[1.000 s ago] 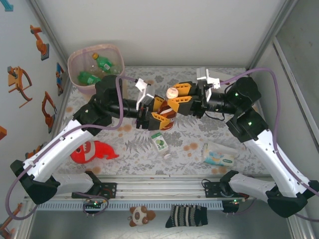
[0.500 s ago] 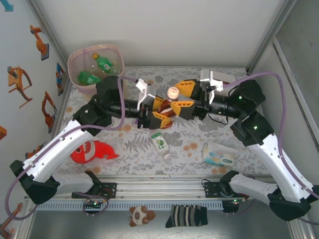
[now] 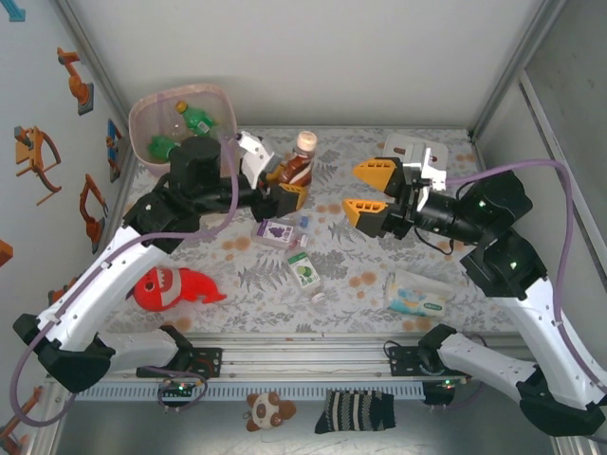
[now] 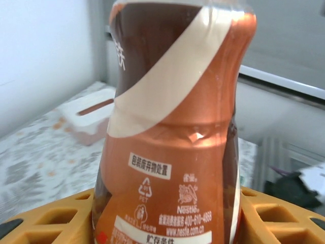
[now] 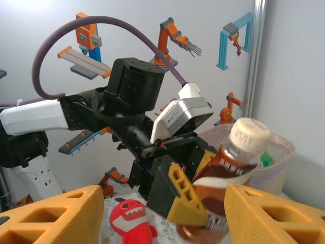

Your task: Put the plastic bottles in the bin

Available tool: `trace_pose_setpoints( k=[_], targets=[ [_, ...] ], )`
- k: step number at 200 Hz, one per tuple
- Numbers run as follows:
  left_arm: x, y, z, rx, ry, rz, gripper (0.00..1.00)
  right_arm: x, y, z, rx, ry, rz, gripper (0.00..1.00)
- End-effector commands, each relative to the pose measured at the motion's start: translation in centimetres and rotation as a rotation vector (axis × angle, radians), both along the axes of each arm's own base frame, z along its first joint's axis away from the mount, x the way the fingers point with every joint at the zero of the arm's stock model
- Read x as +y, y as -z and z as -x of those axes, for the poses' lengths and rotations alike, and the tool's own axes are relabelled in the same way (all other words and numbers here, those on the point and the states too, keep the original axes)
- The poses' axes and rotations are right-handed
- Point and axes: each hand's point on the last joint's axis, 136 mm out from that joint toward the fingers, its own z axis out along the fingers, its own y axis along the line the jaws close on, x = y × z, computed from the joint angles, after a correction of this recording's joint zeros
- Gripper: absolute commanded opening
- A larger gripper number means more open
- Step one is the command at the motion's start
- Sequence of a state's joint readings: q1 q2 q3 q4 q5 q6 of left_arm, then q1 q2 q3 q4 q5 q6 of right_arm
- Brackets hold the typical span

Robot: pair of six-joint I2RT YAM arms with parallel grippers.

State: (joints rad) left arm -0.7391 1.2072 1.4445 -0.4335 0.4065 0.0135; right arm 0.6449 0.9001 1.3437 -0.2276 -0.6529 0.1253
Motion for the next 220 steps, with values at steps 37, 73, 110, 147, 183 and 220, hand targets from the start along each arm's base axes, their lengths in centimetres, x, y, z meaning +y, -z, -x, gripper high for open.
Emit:
trace_pose_setpoints(
  k=[37,73,110,147,183,220],
  targets=[
    [7.8,-3.1,-6.6,-0.077,-0.466,-0.062,0.47,-0.1,0.0,-0.3,-0.015,0.022,0.006,0.63],
    [12.2,-4.3,-10.3,-0.094,-0.664,-0.113,0.47,-0.1,0.1,-0.3,-0.008,0.020,0.011,0.63],
    [16.5,-4.2,-14.1,-0.075,-0.819,-0.216,0.47,-0.2,0.2,-0.1,-0.008,0.022,0.014,0.63],
    [20.7,-2.6,-17.9,-0.067,-0.965,-0.412,0.47,-0.4,0.4,0.1,-0.008,0.022,0.018,0.63],
    [24.7,-0.6,-21.0,-0.043,-1.074,-0.598,0.47,-0.6,0.7,0.4,-0.007,0.025,0.024,0.63],
    [27.1,3.2,-23.4,0.086,-1.100,-0.685,0.47,-0.9,1.2,0.6,-0.003,0.028,0.032,0.63]
  ],
)
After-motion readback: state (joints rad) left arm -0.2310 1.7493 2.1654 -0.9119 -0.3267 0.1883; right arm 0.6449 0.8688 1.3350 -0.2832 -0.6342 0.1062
